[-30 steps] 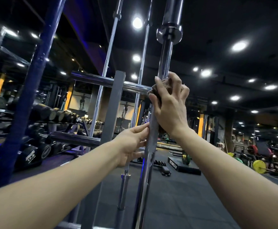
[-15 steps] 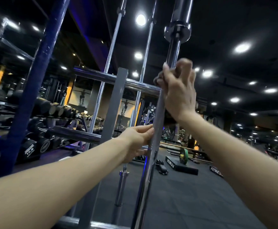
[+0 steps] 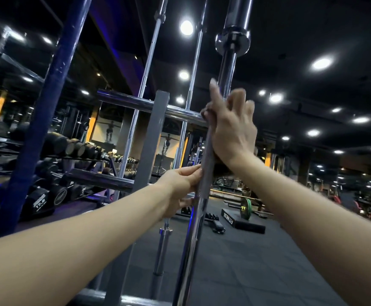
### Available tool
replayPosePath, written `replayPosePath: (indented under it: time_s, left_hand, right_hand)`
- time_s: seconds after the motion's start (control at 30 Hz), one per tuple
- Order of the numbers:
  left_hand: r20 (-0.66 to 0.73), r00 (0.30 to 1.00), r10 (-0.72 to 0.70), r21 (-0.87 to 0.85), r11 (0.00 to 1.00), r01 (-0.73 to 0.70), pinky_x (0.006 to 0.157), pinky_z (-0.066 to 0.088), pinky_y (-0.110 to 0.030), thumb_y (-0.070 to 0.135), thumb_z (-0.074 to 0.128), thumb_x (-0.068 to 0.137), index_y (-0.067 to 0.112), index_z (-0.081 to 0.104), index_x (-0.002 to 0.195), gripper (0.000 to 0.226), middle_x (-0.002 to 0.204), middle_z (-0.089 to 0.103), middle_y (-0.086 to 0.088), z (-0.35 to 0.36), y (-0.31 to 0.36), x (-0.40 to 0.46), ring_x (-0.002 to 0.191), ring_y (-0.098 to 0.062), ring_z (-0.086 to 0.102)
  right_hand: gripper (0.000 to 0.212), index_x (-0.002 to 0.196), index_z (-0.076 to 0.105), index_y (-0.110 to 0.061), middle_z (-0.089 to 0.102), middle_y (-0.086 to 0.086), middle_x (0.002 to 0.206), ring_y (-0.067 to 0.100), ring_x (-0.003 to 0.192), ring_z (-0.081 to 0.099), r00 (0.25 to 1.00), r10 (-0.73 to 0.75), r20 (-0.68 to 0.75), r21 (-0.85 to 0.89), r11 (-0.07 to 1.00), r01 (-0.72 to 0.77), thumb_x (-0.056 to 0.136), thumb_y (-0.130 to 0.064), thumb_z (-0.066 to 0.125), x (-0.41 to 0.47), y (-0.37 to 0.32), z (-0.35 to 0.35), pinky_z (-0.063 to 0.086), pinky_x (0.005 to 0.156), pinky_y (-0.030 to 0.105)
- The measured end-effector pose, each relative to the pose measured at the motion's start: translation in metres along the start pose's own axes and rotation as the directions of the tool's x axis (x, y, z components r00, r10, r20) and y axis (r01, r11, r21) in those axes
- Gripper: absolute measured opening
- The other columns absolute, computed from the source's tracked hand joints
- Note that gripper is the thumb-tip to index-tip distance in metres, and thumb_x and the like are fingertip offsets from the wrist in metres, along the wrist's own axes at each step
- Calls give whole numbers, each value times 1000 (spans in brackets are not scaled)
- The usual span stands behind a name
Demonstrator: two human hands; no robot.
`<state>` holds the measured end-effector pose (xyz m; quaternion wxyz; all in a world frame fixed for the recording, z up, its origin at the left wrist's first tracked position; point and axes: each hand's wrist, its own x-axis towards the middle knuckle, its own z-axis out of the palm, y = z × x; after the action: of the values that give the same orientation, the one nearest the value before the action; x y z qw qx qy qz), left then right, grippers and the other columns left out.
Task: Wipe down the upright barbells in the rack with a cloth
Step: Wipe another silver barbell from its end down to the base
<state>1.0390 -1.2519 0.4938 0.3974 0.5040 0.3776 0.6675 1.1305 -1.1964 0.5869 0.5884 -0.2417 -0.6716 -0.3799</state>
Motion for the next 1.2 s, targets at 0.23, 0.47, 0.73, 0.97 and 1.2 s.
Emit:
replayPosePath:
  time_s: [0.23,0.47,0.73,0.97,1.2]
  left_hand:
    - [-18,1000,12,-80,997,-14,61,48,-23,22,62,89,22,69,100,13,69,69,7,-5,-11,9,60,-5,64]
    - [-52,998,-43,-15,999,43,64,49,-22,24,63,89,21,68,107,19,81,68,3,-2,-7,4,68,-9,61]
    - [-68,997,-24,2,1000,24,75,49,-27,29,57,93,17,66,88,16,71,69,5,-8,-4,3,72,-11,63]
    - [-52,999,16,87,996,-12,71,49,-24,37,44,98,16,66,93,31,94,70,1,-7,9,-8,87,-8,64]
    - [-63,977,204,-16,978,-206,64,48,-18,23,45,99,21,62,97,16,85,61,6,-4,30,-10,76,-3,57]
  right_hand:
    - [24,101,30,-19,25,3,108,34,97,47,991,30,-130,177,984,-7,92,-37,44,-53,-7,22,46,39,30]
    - [19,107,38,-25,38,11,113,27,101,41,1000,-29,5,123,992,28,95,-33,51,-26,-1,-10,38,52,31]
    - [16,95,38,-29,38,8,109,25,100,43,997,69,18,296,953,-71,92,-39,51,-64,-12,1,48,45,33]
    - [24,102,53,-15,39,8,109,24,101,43,988,107,114,314,939,-138,92,-36,57,-23,1,-17,50,65,41]
    - [25,102,55,-13,35,7,107,22,103,37,985,143,99,347,923,-168,91,-34,59,-57,-14,-8,46,60,35]
